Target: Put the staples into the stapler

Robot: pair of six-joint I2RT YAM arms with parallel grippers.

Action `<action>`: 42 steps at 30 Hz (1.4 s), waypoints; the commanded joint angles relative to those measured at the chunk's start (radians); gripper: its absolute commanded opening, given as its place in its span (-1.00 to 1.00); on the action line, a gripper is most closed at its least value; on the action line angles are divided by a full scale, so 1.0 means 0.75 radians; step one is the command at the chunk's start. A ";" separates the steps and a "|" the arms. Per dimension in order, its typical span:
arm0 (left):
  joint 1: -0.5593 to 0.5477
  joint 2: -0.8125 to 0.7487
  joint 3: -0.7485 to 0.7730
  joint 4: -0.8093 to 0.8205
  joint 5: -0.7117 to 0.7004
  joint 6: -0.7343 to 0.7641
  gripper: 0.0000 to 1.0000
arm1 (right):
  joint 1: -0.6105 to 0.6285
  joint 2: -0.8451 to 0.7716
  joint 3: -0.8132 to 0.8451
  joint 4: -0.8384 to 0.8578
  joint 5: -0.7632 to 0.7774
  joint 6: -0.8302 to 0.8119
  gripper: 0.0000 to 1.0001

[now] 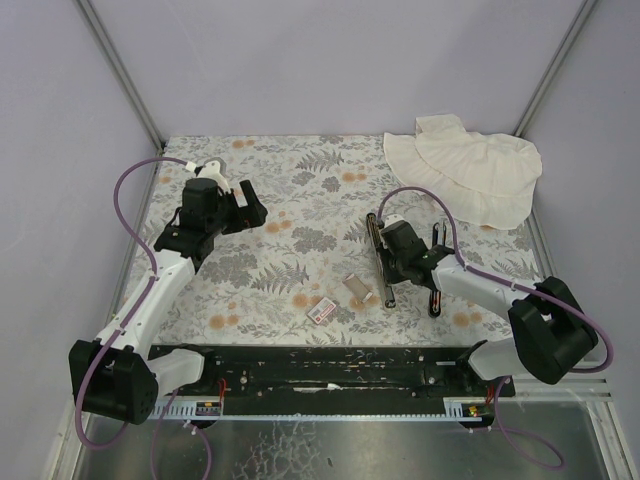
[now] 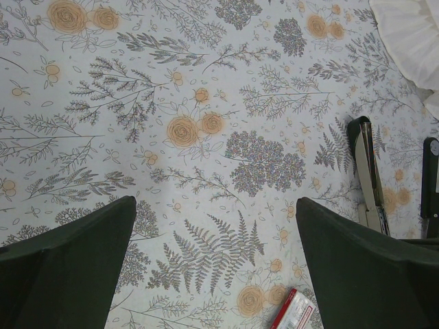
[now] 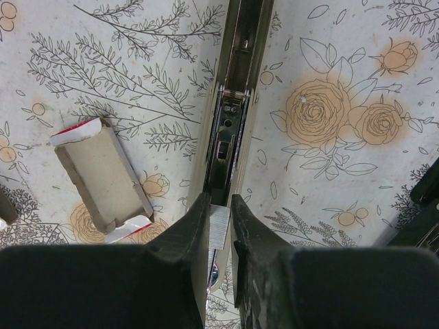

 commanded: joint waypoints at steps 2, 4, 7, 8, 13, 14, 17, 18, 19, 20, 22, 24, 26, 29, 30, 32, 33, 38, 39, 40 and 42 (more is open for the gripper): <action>0.011 -0.017 -0.008 0.089 0.013 0.026 1.00 | -0.007 0.007 -0.007 0.042 -0.024 0.015 -0.83; 0.011 -0.017 -0.007 0.089 0.012 0.026 1.00 | -0.007 0.005 0.002 0.035 -0.027 0.020 -0.83; 0.010 -0.018 -0.008 0.089 0.012 0.024 1.00 | -0.008 -0.009 0.031 0.009 -0.020 0.015 -0.83; 0.010 -0.017 -0.008 0.088 0.011 0.025 1.00 | -0.008 -0.017 0.043 -0.004 -0.019 0.012 -0.83; 0.011 -0.018 -0.007 0.089 0.014 0.024 1.00 | -0.007 -0.058 0.104 -0.052 -0.017 0.005 -0.83; 0.011 -0.018 -0.007 0.089 0.015 0.025 1.00 | -0.008 -0.062 0.110 -0.052 -0.024 0.007 -0.83; 0.011 -0.018 -0.007 0.089 0.016 0.025 1.00 | -0.009 -0.058 0.112 -0.049 -0.046 0.017 -0.84; 0.011 -0.017 -0.006 0.089 0.017 0.025 1.00 | -0.009 -0.055 0.107 -0.043 -0.048 0.021 -0.83; 0.012 -0.018 -0.007 0.089 0.019 0.025 1.00 | -0.010 -0.050 0.102 -0.037 -0.051 0.022 -0.84; 0.012 -0.018 -0.007 0.089 0.019 0.024 1.00 | -0.008 -0.044 0.097 -0.035 -0.051 0.024 -0.84; 0.010 -0.017 -0.007 0.089 0.018 0.025 1.00 | -0.009 -0.032 0.088 -0.033 -0.049 0.026 -0.84; 0.012 -0.018 -0.007 0.089 0.019 0.025 1.00 | -0.009 -0.028 0.080 -0.027 -0.047 0.025 -0.84; 0.011 -0.016 -0.007 0.089 0.018 0.025 1.00 | -0.008 -0.024 0.072 -0.024 -0.041 0.022 -0.85; 0.011 -0.016 -0.007 0.089 0.019 0.024 1.00 | -0.007 -0.011 0.063 -0.016 -0.037 0.020 -0.85; 0.010 -0.016 -0.007 0.089 0.020 0.024 1.00 | -0.009 -0.005 0.061 -0.017 -0.037 0.019 -0.85; 0.010 -0.017 -0.007 0.089 0.019 0.025 1.00 | -0.008 0.002 0.055 -0.011 -0.033 0.019 -0.86; 0.010 -0.015 -0.007 0.089 0.018 0.024 1.00 | -0.008 0.004 0.050 -0.009 -0.032 0.019 -0.86; 0.011 -0.018 -0.007 0.089 0.018 0.024 1.00 | -0.010 0.014 0.036 -0.004 -0.021 0.018 -0.86; 0.011 -0.018 -0.006 0.089 0.018 0.024 1.00 | -0.009 0.015 0.032 -0.003 -0.019 0.018 -0.86; 0.011 -0.018 -0.007 0.089 0.019 0.024 1.00 | -0.009 0.015 0.029 0.000 -0.018 0.017 -0.86; 0.011 -0.017 -0.006 0.089 0.018 0.026 1.00 | -0.008 0.015 0.023 0.004 -0.020 0.019 -0.87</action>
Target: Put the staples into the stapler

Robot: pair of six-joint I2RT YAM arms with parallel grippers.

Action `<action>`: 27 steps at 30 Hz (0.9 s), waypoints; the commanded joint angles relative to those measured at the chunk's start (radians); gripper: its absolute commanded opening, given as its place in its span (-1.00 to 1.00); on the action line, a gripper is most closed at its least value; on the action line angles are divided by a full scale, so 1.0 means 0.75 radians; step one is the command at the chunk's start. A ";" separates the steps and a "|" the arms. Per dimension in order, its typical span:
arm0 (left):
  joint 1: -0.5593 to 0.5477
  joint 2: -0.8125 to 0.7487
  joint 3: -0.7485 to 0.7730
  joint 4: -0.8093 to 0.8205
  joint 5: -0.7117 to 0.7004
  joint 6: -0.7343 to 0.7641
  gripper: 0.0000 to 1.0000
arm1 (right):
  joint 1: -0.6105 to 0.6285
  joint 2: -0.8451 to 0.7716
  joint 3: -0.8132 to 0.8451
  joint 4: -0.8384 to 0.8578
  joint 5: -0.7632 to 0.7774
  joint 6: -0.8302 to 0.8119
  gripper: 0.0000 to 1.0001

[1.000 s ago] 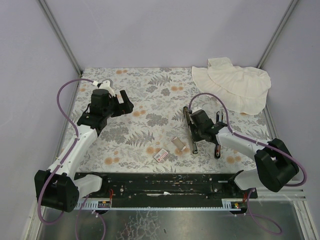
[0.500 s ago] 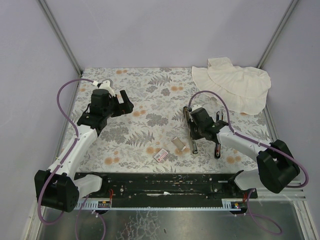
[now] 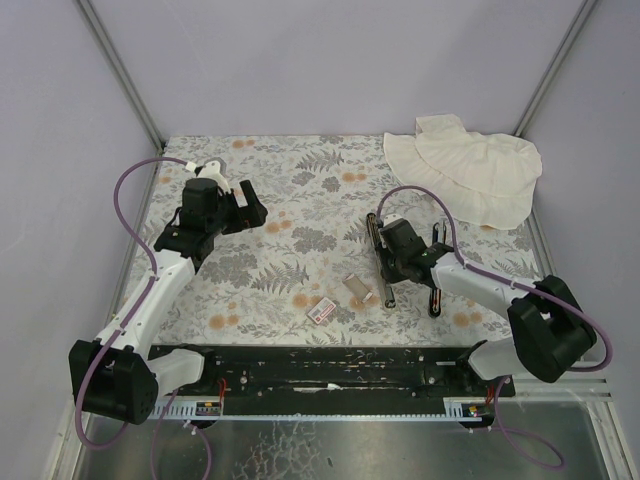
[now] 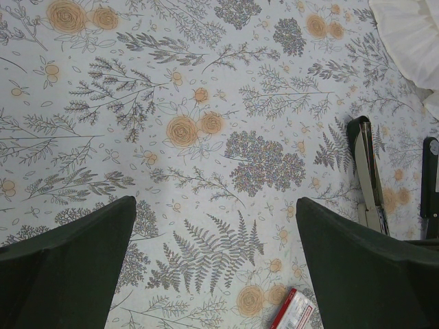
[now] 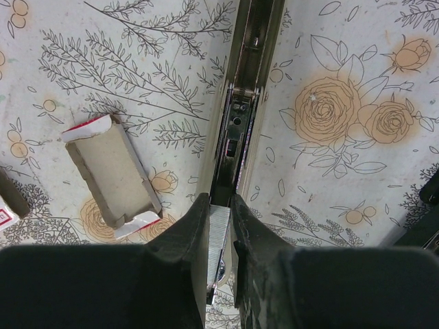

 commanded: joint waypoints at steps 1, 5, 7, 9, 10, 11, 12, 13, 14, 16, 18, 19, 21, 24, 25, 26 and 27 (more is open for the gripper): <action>0.012 -0.016 -0.006 0.089 0.008 0.027 1.00 | -0.008 0.006 -0.011 0.046 0.011 0.005 -0.87; 0.011 -0.020 -0.007 0.089 0.007 0.026 1.00 | -0.007 0.014 -0.021 0.055 0.003 0.011 -0.87; 0.009 -0.020 -0.007 0.089 0.006 0.026 1.00 | -0.008 0.017 -0.024 0.057 0.003 0.013 -0.87; 0.011 -0.020 -0.007 0.089 0.003 0.026 1.00 | -0.008 0.019 -0.028 0.057 0.004 0.015 -0.86; 0.010 -0.020 -0.006 0.089 0.004 0.026 1.00 | -0.008 0.018 -0.028 0.056 0.004 0.015 -0.83; 0.010 -0.021 -0.007 0.089 0.003 0.027 1.00 | -0.007 0.016 -0.028 0.053 0.004 0.018 -0.78; 0.012 -0.020 -0.007 0.089 0.002 0.028 1.00 | -0.008 0.011 -0.026 0.048 0.007 0.021 -0.70; 0.010 -0.021 -0.007 0.089 0.002 0.027 1.00 | -0.007 0.005 -0.019 0.038 0.007 0.021 -0.61; 0.012 -0.021 -0.007 0.089 0.000 0.026 1.00 | -0.007 -0.003 -0.007 0.026 0.008 0.024 -0.51; 0.012 -0.027 -0.008 0.089 -0.005 0.026 1.00 | -0.008 -0.022 0.027 -0.008 0.006 0.022 -0.29; 0.010 -0.039 -0.011 0.092 -0.014 0.027 1.00 | -0.008 -0.051 0.066 -0.038 0.010 0.018 -0.09; 0.010 -0.045 -0.015 0.094 -0.017 0.028 1.00 | -0.008 -0.065 0.085 -0.048 0.014 0.010 0.00; 0.011 -0.058 -0.021 0.100 -0.026 0.028 1.00 | -0.010 -0.082 0.125 -0.071 0.025 -0.002 0.09; 0.010 -0.070 -0.025 0.105 -0.034 0.028 1.00 | -0.031 -0.069 0.176 -0.093 0.010 -0.023 0.13; 0.010 -0.073 -0.027 0.105 -0.035 0.029 1.00 | -0.041 -0.058 0.186 -0.093 0.006 -0.031 0.13; 0.012 -0.076 -0.028 0.105 -0.037 0.030 1.00 | -0.055 -0.040 0.194 -0.084 0.000 -0.037 0.13; 0.010 -0.078 -0.029 0.107 -0.039 0.030 1.00 | -0.071 -0.024 0.201 -0.076 -0.011 -0.044 0.14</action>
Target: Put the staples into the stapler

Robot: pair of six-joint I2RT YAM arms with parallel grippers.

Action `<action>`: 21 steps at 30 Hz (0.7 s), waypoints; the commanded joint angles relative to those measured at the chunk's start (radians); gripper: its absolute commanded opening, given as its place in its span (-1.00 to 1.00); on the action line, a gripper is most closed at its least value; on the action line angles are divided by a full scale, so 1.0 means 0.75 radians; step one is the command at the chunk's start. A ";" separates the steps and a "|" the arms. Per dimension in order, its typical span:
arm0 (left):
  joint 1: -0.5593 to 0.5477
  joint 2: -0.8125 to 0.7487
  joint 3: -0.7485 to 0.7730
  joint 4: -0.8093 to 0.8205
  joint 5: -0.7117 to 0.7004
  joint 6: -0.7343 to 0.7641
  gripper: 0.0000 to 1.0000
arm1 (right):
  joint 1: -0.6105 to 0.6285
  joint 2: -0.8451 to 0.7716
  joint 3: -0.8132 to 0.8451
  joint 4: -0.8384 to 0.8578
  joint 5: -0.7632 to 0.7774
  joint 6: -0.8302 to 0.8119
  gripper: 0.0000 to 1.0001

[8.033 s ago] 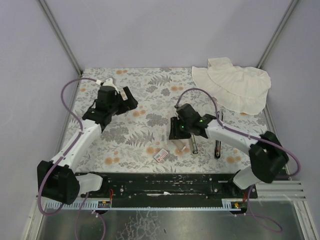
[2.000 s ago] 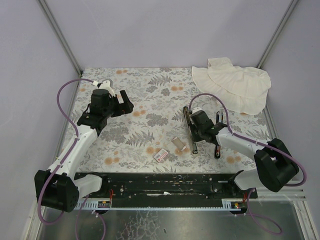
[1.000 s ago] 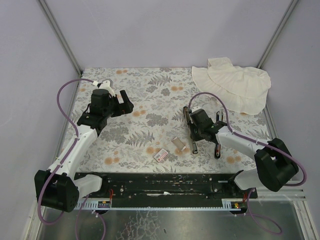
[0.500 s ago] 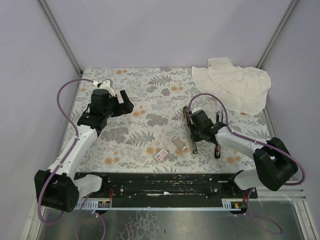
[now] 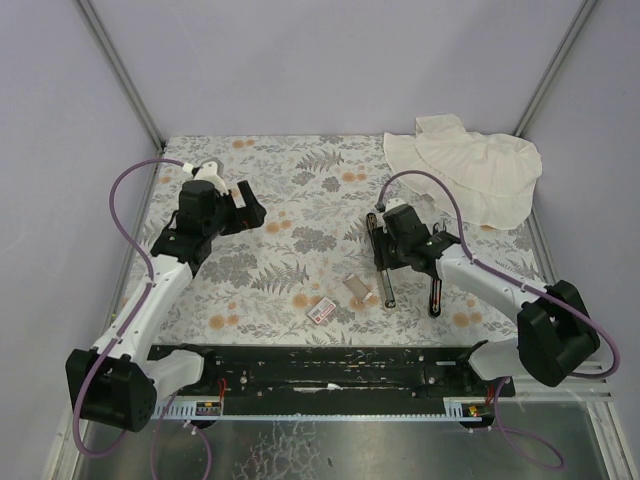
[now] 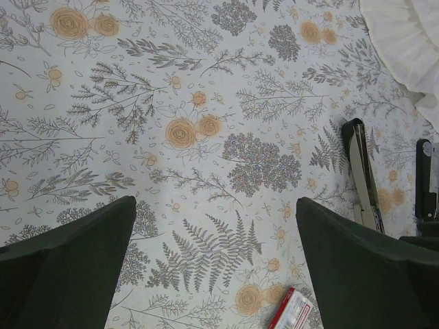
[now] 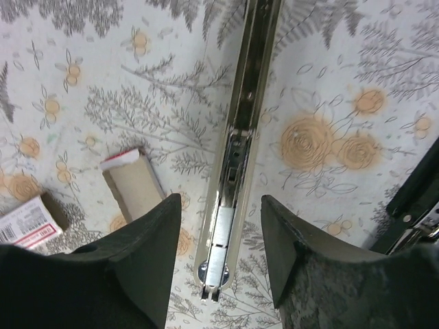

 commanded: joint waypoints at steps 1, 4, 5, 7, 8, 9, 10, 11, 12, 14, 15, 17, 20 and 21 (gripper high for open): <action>0.010 -0.036 -0.014 0.106 -0.026 0.029 1.00 | -0.067 0.028 0.084 0.017 -0.023 -0.045 0.14; 0.012 -0.040 -0.019 0.110 -0.022 0.024 1.00 | -0.114 0.109 0.129 0.069 -0.056 -0.065 0.17; 0.010 -0.040 -0.020 0.110 -0.022 0.025 1.00 | -0.121 0.144 0.154 0.080 -0.061 -0.076 0.17; 0.010 -0.040 -0.020 0.112 -0.019 0.022 1.00 | -0.127 0.214 0.204 0.108 -0.071 -0.100 0.19; 0.010 -0.041 -0.021 0.112 -0.018 0.023 1.00 | -0.128 0.251 0.232 0.117 -0.074 -0.108 0.19; 0.011 -0.038 -0.022 0.112 -0.019 0.022 1.00 | -0.130 0.287 0.256 0.129 -0.075 -0.117 0.20; 0.011 -0.037 -0.023 0.113 -0.016 0.022 1.00 | -0.130 0.322 0.281 0.141 -0.074 -0.125 0.20; 0.011 -0.036 -0.024 0.114 -0.013 0.022 1.00 | -0.131 0.362 0.305 0.152 -0.072 -0.134 0.20; 0.011 -0.035 -0.022 0.115 -0.013 0.022 1.00 | -0.133 0.408 0.328 0.160 -0.066 -0.143 0.19; 0.011 -0.030 -0.024 0.115 -0.009 0.020 1.00 | -0.134 0.494 0.374 0.168 -0.061 -0.160 0.19; 0.011 -0.026 -0.024 0.115 -0.006 0.020 1.00 | -0.134 0.533 0.396 0.172 -0.060 -0.170 0.17; 0.012 -0.021 -0.024 0.115 -0.004 0.021 1.00 | -0.134 0.595 0.431 0.177 -0.060 -0.184 0.12; 0.011 -0.007 -0.022 0.115 -0.001 0.022 1.00 | -0.134 0.657 0.475 0.184 -0.080 -0.212 -0.05; 0.011 -0.003 -0.022 0.115 0.000 0.022 1.00 | -0.134 0.669 0.487 0.187 -0.097 -0.224 -0.15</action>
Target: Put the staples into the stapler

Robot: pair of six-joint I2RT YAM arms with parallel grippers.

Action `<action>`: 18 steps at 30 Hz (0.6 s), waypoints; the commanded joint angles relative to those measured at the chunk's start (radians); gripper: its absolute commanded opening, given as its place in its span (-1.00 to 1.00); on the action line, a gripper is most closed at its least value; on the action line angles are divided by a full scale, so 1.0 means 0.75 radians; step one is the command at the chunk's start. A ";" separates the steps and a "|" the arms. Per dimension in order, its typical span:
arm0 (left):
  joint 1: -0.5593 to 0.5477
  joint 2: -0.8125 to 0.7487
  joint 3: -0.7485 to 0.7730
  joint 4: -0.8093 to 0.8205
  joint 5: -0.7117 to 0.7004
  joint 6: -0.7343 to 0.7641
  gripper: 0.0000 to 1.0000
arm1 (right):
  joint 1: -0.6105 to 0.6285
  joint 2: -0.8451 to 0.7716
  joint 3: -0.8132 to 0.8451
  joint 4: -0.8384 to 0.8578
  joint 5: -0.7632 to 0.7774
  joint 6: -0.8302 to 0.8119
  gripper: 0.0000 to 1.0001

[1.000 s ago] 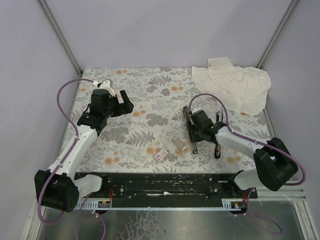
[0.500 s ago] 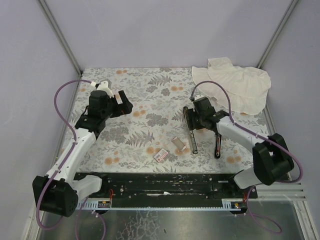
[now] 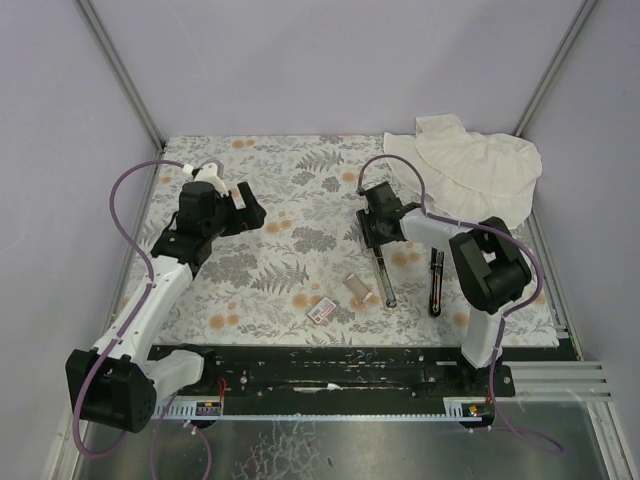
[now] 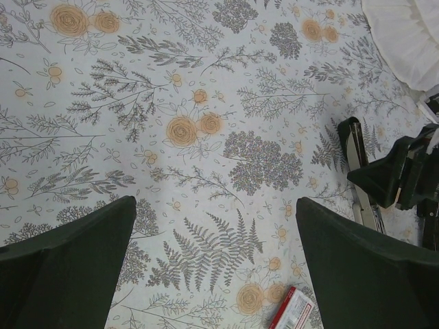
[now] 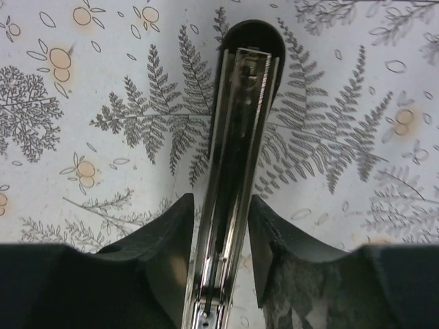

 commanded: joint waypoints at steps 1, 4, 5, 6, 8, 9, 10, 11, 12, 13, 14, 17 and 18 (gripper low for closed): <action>0.010 0.021 -0.003 0.110 0.006 0.021 1.00 | -0.005 0.047 0.098 0.053 -0.055 -0.074 -0.23; 0.011 0.033 -0.007 0.119 0.025 -0.008 0.99 | -0.006 0.082 0.138 0.071 -0.121 -0.107 -0.49; 0.009 0.035 -0.010 0.130 0.038 -0.026 0.99 | -0.005 0.093 0.153 0.076 -0.149 -0.119 -0.56; 0.010 0.034 -0.019 0.142 0.057 -0.047 0.98 | -0.002 0.099 0.166 0.087 -0.184 -0.131 -0.61; 0.009 0.036 -0.046 0.174 0.104 -0.099 0.98 | -0.001 0.096 0.176 0.125 -0.272 -0.159 -0.67; 0.010 0.037 -0.070 0.193 0.141 -0.132 0.98 | 0.003 0.089 0.175 0.154 -0.317 -0.172 -0.68; 0.008 0.042 -0.090 0.214 0.172 -0.168 0.98 | 0.011 0.076 0.169 0.186 -0.360 -0.191 -0.69; 0.009 0.046 -0.110 0.245 0.209 -0.208 0.98 | 0.024 0.064 0.160 0.222 -0.398 -0.215 -0.71; 0.009 0.053 -0.135 0.281 0.243 -0.249 0.98 | 0.039 0.052 0.149 0.256 -0.429 -0.244 -0.72; 0.010 0.061 -0.160 0.321 0.285 -0.296 0.98 | 0.057 0.040 0.136 0.287 -0.454 -0.273 -0.74; 0.010 0.074 -0.184 0.368 0.325 -0.341 0.98 | 0.076 0.028 0.119 0.325 -0.471 -0.302 -0.75; 0.010 0.123 -0.237 0.509 0.431 -0.460 0.98 | 0.131 -0.005 0.060 0.433 -0.527 -0.378 -0.77; 0.008 0.148 -0.247 0.550 0.457 -0.495 0.98 | 0.153 -0.017 0.030 0.483 -0.548 -0.394 -0.77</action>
